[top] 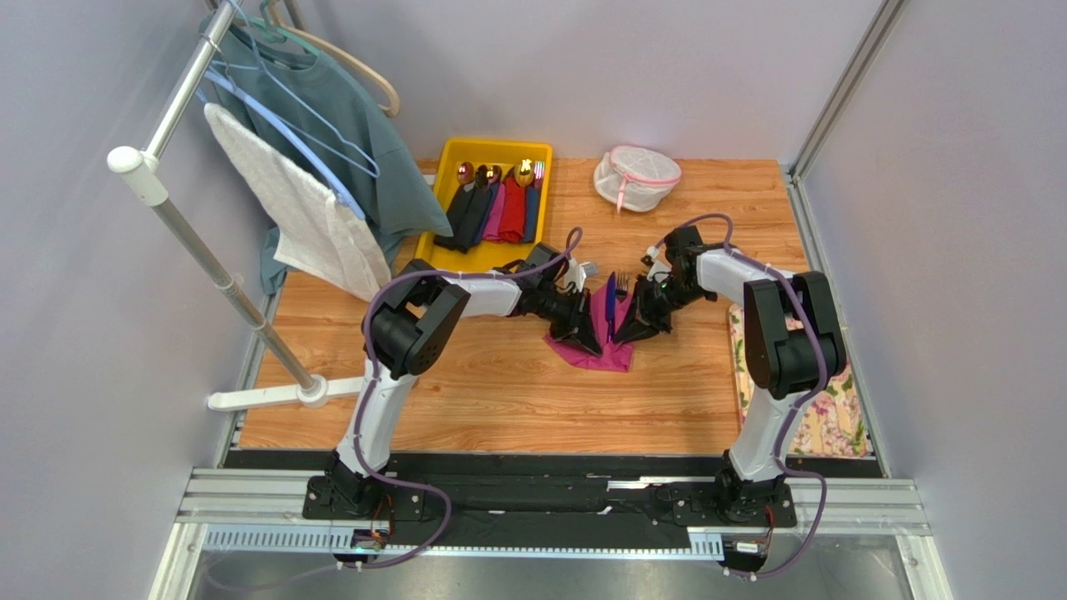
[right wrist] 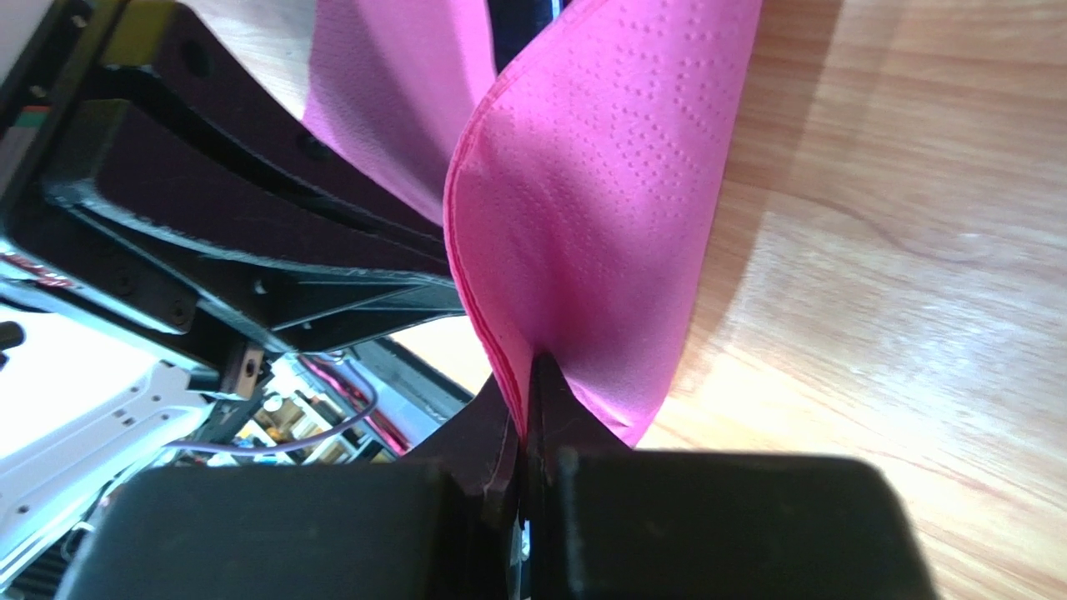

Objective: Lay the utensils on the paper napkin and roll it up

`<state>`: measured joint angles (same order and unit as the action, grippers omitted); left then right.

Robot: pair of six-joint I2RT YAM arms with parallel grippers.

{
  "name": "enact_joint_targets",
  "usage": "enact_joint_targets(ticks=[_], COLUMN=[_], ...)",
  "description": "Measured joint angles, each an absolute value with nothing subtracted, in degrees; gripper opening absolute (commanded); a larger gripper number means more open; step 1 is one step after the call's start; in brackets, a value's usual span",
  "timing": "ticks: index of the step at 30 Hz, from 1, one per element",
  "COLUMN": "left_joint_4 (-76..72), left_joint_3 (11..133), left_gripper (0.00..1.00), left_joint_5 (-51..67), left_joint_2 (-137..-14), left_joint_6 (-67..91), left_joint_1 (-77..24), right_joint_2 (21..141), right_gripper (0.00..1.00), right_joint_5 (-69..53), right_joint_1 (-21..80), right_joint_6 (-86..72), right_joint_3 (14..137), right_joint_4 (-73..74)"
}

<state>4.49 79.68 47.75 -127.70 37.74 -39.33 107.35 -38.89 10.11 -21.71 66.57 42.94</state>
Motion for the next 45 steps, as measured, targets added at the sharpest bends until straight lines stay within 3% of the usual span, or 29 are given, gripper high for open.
enact_joint_targets(ticks=[21, 30, 37, 40, 45], left_joint_4=[4.47, -1.61, -6.33, -7.14, -10.87], left_joint_3=[79.68, 75.48, 69.25, 68.18, 65.3], left_gripper=[0.0, 0.22, 0.23, 0.24, 0.32], left_joint_5=[47.81, 49.08, 49.5, 49.65, 50.41], left_joint_2=[-127.72, -126.56, -122.41, -120.92, -118.58], left_joint_6=[37.67, 39.35, 40.49, 40.82, 41.76], left_joint_1=[-39.33, -38.52, -37.23, -36.6, -35.46], right_joint_2=[111.46, 114.15, 114.39, 114.41, 114.54], right_gripper=[0.0, 0.0, 0.0, 0.05, 0.28], right_joint_5=[-42.15, -42.11, -42.17, -42.17, -42.11], right_joint_1=[12.69, 12.58, 12.62, 12.62, 12.64], right_joint_6=[-27.29, -27.49, -27.46, -27.46, -27.79], right_joint_3=[66.87, 66.96, 67.05, 67.11, 67.13], right_joint_4=[37.26, 35.94, 35.66, 35.68, 35.4])
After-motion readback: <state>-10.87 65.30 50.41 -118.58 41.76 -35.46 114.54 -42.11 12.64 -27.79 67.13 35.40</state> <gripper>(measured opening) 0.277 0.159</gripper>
